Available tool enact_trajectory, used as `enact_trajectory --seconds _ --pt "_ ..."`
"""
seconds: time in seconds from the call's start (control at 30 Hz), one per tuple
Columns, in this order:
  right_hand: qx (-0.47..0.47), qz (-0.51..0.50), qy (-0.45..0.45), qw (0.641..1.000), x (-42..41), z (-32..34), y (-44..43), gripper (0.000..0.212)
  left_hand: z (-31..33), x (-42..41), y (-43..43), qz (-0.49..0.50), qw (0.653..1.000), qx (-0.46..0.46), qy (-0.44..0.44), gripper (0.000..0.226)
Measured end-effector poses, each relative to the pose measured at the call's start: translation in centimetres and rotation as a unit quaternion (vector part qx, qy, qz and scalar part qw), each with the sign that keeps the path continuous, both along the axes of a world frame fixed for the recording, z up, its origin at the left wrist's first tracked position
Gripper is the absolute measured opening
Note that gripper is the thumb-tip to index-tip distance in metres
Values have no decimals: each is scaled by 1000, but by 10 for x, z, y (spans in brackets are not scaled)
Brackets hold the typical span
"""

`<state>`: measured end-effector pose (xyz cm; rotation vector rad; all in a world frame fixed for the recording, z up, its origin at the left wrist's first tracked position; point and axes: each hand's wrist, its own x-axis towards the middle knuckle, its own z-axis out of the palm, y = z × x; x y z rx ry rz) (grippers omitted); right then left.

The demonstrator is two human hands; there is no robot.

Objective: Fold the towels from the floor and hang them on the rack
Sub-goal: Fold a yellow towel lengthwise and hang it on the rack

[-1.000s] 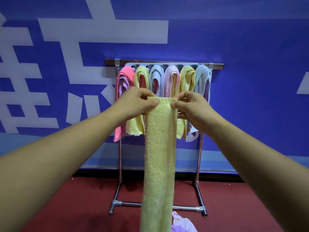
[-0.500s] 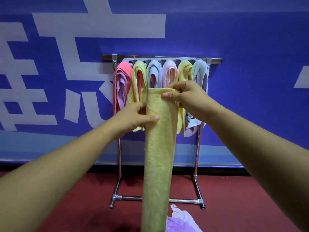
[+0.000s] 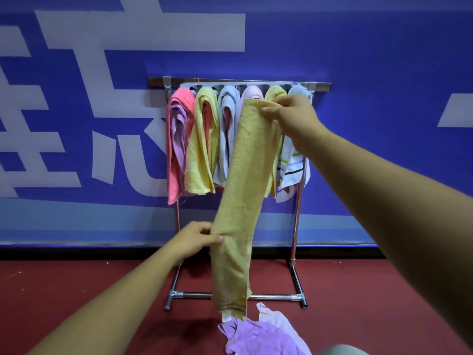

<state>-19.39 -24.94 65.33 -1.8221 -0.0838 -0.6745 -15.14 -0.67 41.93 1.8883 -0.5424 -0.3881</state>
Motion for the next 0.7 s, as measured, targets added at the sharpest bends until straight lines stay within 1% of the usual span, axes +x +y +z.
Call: enact_trajectory --seconds 0.07,0.13,0.2,0.27,0.33,0.37,0.43,0.47,0.5,0.53,0.57,0.6,0.63,0.67,0.7 --pt "21 -61 17 998 6 -13 -21 26 19 4 6 28 996 -76 24 26" --pt "58 -100 66 991 11 -40 -40 21 48 10 16 56 985 -157 48 21" --pt "86 -138 160 974 14 -75 -52 15 80 15 29 82 973 -208 58 25" --pt "107 -145 273 945 15 -114 -53 16 110 16 38 97 971 -208 58 29" --pt "119 -99 353 923 12 -148 -45 14 133 13 40 84 975 -195 62 26" --pt "101 -70 381 917 9 -160 -39 14 143 10 38 70 977 -188 65 26" --pt "4 -15 424 906 6 -176 -24 15 158 5 32 43 983 -165 71 29" --pt "-59 5 430 901 7 -177 -16 10 163 2 29 32 985 -149 76 29" --pt "-101 23 419 902 8 -173 -6 8 167 0 25 19 988 -134 80 26" --pt "-116 35 380 917 11 -167 3 17 171 -2 22 4 990 -117 80 21" --pt "-84 62 329 938 13 -157 11 25 174 -4 18 -8 992 -100 79 19" --pt "-10 111 280 954 14 -144 20 30 178 -4 14 -20 993 -85 75 19" --pt "64 172 242 953 14 -129 28 34 180 -4 12 -31 995 -70 70 21" --pt "112 229 217 942 14 -114 36 39 182 -2 9 -45 995 -55 64 24" --pt "124 273 199 933 15 -101 41 44 185 -1 8 -57 996 -39 59 28"
